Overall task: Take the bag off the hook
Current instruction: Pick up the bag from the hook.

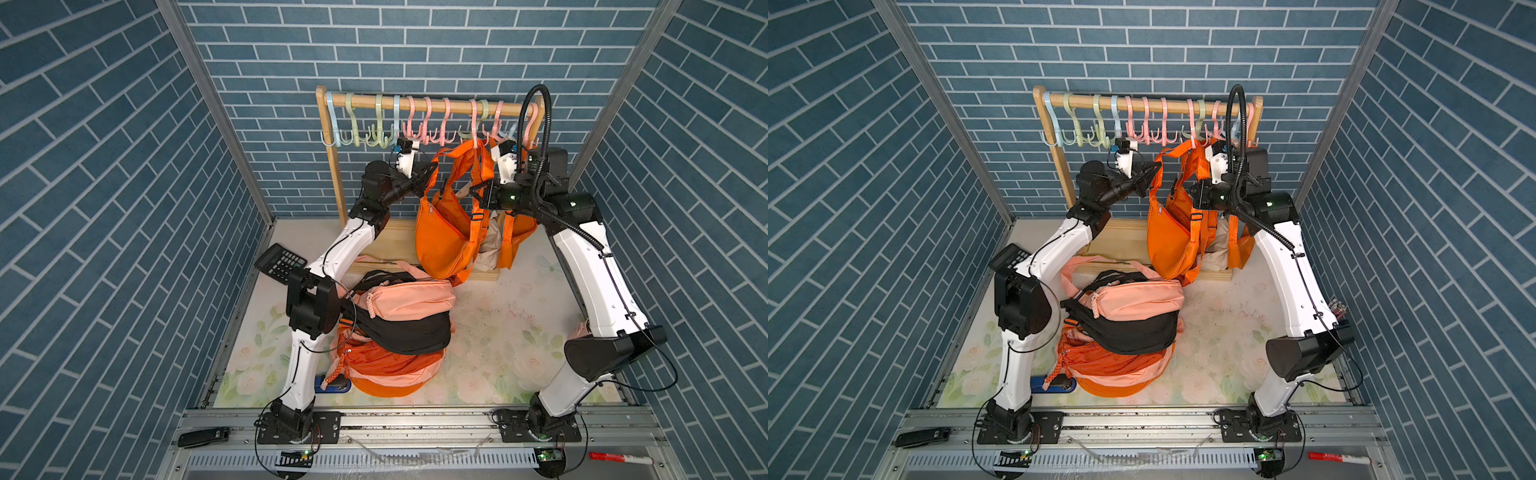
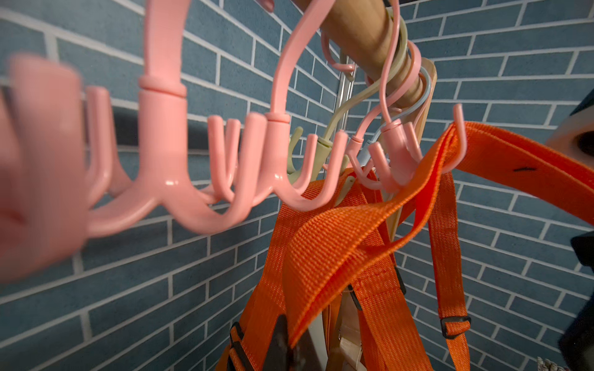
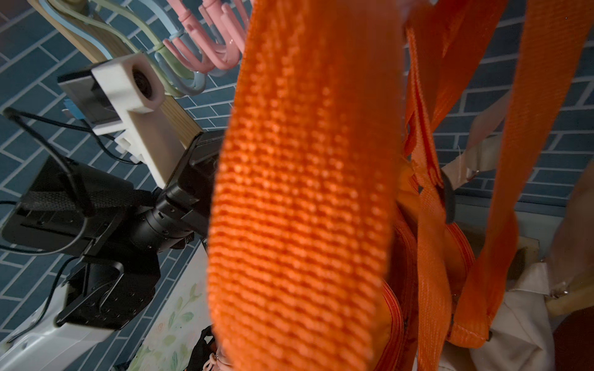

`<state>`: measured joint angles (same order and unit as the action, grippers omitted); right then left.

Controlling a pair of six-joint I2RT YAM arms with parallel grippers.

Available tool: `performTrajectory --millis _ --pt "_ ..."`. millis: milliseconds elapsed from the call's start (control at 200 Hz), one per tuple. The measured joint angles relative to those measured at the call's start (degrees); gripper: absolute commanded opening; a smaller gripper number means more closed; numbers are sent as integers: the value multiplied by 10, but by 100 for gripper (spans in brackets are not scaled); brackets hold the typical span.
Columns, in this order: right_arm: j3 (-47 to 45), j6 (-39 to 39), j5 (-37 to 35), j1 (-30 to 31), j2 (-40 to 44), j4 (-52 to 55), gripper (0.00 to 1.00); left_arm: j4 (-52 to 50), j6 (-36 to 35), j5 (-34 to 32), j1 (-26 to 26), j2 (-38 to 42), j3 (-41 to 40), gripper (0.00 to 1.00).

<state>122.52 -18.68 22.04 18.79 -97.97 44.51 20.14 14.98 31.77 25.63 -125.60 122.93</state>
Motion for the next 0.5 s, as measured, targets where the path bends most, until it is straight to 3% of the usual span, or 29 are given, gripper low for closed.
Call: performTrajectory --millis 500 --pt "199 -22 30 -34 -123 9 0 -99 -30 -27 0 18 17 0"
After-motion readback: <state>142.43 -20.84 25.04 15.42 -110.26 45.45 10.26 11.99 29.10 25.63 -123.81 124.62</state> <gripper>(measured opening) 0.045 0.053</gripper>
